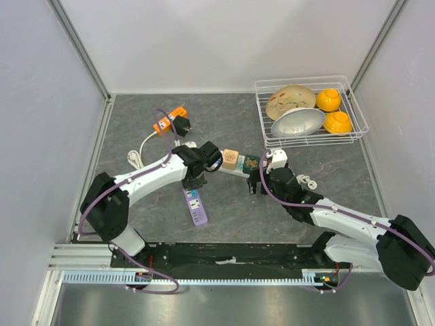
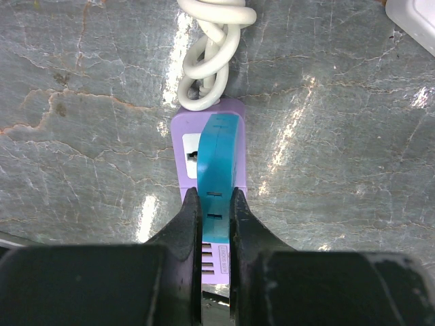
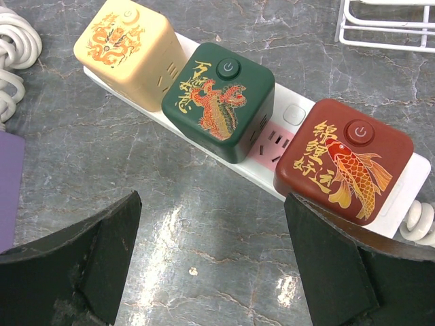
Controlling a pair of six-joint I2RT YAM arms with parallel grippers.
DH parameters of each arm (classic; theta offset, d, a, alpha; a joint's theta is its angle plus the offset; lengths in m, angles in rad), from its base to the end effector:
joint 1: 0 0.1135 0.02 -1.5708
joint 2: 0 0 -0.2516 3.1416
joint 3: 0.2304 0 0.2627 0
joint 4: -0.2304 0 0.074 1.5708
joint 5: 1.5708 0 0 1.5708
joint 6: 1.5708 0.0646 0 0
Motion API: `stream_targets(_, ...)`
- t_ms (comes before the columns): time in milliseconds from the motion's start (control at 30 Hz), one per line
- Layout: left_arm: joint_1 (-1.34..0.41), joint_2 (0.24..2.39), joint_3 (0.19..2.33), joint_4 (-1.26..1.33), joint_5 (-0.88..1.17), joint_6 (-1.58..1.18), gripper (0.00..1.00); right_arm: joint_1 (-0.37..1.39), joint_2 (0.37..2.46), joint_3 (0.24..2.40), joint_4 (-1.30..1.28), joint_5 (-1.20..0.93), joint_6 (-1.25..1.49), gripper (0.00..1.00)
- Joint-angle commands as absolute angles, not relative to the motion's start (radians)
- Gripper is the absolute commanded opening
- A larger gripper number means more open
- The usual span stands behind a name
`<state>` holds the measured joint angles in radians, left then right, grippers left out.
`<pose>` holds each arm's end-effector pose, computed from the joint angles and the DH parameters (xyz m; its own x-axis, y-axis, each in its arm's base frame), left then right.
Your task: Insert the plug
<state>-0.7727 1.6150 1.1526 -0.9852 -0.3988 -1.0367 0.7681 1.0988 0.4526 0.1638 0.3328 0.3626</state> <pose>0.2346 -0.1937 0.1719 -0.8860 -0.2439 -0.3943 -0.3015 0.9492 0.0904 0.2057 0.1693 0.1688 -0.4710 0.0111 -0.8820 -0.3010 0.9379 0.1725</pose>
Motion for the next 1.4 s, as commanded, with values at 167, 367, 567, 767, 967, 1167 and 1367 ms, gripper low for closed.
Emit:
stream_targets(167, -0.773, 1.651, 1.104, -0.923, -0.299, -1.035, 0.13, 0.761, 1.072, 0.460, 0.167, 0.322, 0.356, 0.95)
stream_targets(367, -0.773, 1.545, 1.195, -0.936, -0.337, -1.016, 0.72, 0.762, 1.042, 0.477, 0.117, 0.307, 0.345, 0.94)
stream_targets(567, -0.770, 1.448, 1.262, -0.939, -0.391, -0.999, 0.93, 0.765, 1.028, 0.517, 0.074, 0.192, 0.308, 0.94)
stream_targets(767, -0.681, 1.270, 1.256, -0.927, -0.466, -0.922, 0.99, 0.906, 1.087, 0.606, 0.054, 0.191, 0.293, 0.95)
stream_targets(967, -0.462, 1.059, 1.120, -0.786, -0.431, -0.747, 0.99, 1.101, 1.314, 0.761, 0.031, 0.311, 0.403, 0.95)
stream_targets(1167, -0.390, 0.919, 0.960, -0.661, -0.561, -0.646, 0.99, 1.256, 1.566, 0.968, -0.044, 0.429, 0.462, 0.98)
stream_targets(1367, -0.356, 0.865, 0.868, -0.577, -0.586, -0.598, 0.99, 1.305, 1.770, 1.120, -0.130, 0.457, 0.540, 0.98)
